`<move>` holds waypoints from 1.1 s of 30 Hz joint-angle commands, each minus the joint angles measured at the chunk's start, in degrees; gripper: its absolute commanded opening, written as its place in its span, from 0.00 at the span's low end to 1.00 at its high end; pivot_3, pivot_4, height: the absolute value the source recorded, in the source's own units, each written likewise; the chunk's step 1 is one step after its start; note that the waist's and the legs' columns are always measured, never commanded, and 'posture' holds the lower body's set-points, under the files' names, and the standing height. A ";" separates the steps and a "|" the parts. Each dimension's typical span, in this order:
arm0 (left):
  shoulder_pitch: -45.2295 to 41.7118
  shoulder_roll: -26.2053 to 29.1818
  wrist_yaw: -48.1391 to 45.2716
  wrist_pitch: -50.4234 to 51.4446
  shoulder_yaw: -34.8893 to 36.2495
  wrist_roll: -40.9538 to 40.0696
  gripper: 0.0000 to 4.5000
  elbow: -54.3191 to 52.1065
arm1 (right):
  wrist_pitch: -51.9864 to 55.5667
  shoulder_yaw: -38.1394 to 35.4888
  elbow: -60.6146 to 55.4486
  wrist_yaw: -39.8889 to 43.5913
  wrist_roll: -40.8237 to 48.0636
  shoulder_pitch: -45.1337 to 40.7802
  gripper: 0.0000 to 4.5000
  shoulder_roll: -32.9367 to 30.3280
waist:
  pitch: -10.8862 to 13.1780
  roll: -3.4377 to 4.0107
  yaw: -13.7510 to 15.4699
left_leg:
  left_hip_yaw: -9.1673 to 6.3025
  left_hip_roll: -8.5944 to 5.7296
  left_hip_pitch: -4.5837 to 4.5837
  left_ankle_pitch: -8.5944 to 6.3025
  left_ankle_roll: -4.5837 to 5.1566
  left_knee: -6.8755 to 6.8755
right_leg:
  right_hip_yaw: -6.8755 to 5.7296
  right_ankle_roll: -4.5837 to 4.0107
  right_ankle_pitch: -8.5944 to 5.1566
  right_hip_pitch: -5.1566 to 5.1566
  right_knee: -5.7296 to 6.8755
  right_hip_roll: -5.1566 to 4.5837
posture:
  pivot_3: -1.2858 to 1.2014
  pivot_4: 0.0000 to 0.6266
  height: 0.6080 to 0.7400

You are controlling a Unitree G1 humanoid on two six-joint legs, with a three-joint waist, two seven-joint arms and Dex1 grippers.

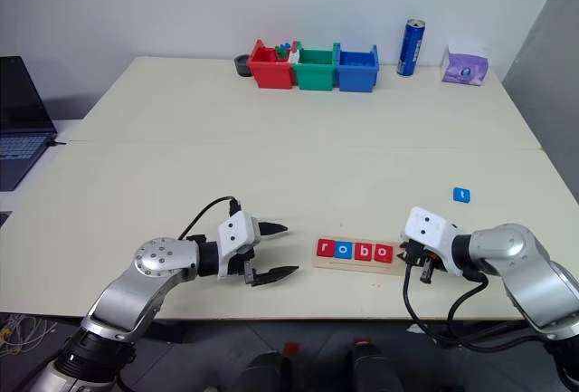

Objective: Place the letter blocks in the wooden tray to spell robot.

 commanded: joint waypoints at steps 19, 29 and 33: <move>-0.47 0.92 0.02 -1.23 1.29 0.17 1.00 -0.89 | -2.10 6.95 1.90 -1.02 -4.78 -5.48 0.01 1.36 | 0.00 0.00 -0.01 | 0.01 0.00 0.00 0.00 0.00 0.00 | -0.01 0.00 0.00 0.00 -0.01 0.01 | 0.52 0.24 1.00; -0.43 0.73 0.21 -0.79 1.06 0.06 1.00 -1.46 | -1.49 7.27 1.49 -0.73 -4.83 -6.33 0.01 2.17 | 0.00 0.00 0.00 | 0.00 0.00 0.00 0.00 0.00 0.00 | -0.01 0.00 0.00 0.00 -0.01 0.00 | 0.52 0.24 1.00; -0.39 0.68 0.26 -0.76 1.08 0.00 1.00 -1.53 | -1.49 4.78 1.34 -0.82 -4.40 -6.68 0.01 1.15 | 0.00 0.00 0.00 | 0.00 0.00 0.00 0.00 0.00 0.00 | -0.01 0.00 0.00 0.00 -0.01 0.00 | 0.52 0.24 1.00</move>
